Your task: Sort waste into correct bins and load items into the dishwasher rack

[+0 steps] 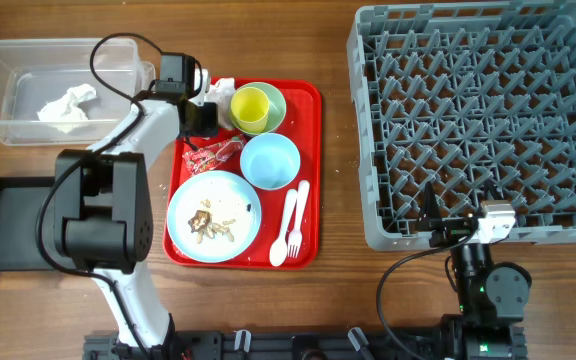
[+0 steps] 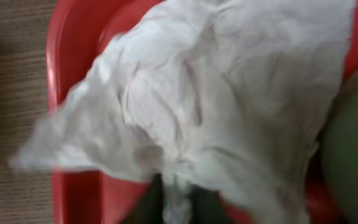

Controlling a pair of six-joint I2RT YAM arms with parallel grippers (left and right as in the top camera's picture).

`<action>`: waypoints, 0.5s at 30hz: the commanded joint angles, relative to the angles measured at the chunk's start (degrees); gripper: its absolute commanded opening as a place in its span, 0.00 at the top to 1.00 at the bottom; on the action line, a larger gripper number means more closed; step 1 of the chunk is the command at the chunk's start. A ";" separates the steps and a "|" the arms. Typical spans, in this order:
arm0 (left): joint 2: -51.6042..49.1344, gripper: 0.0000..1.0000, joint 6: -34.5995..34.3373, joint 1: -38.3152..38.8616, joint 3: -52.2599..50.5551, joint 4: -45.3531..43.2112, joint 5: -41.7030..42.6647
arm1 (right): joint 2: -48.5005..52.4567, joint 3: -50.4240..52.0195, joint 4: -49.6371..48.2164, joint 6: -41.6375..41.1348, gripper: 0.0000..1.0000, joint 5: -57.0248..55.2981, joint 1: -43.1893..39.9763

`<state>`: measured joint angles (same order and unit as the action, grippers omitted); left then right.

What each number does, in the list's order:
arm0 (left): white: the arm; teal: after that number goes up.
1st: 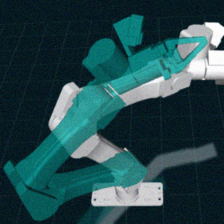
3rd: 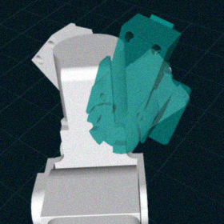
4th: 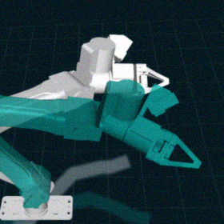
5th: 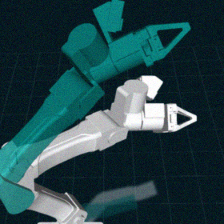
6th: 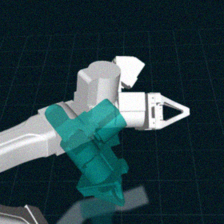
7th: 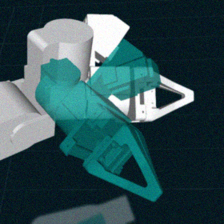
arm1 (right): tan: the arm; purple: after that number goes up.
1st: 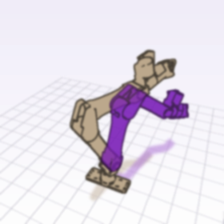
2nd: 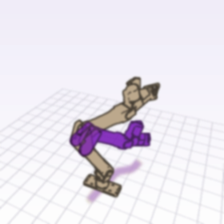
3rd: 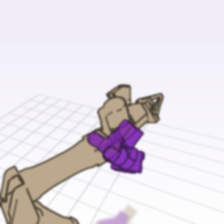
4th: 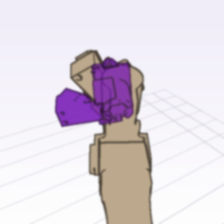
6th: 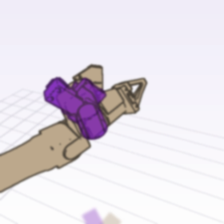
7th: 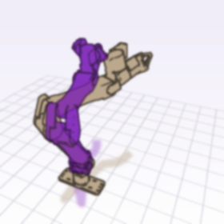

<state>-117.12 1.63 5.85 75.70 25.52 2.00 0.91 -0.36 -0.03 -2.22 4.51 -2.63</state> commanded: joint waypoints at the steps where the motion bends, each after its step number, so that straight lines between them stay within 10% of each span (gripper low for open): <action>1: 0.52 0.96 -2.10 0.00 0.76 1.60 0.24 | -0.11 0.07 -0.22 0.59 0.00 0.52 -0.28; 15: 23.78 0.96 -22.03 -3.98 1.57 -7.34 -16.98 | -0.11 0.07 -0.22 0.61 0.00 0.50 -0.28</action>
<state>-96.95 -13.67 4.62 76.42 20.91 -7.49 0.91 -0.36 -0.03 -2.22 4.51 -2.63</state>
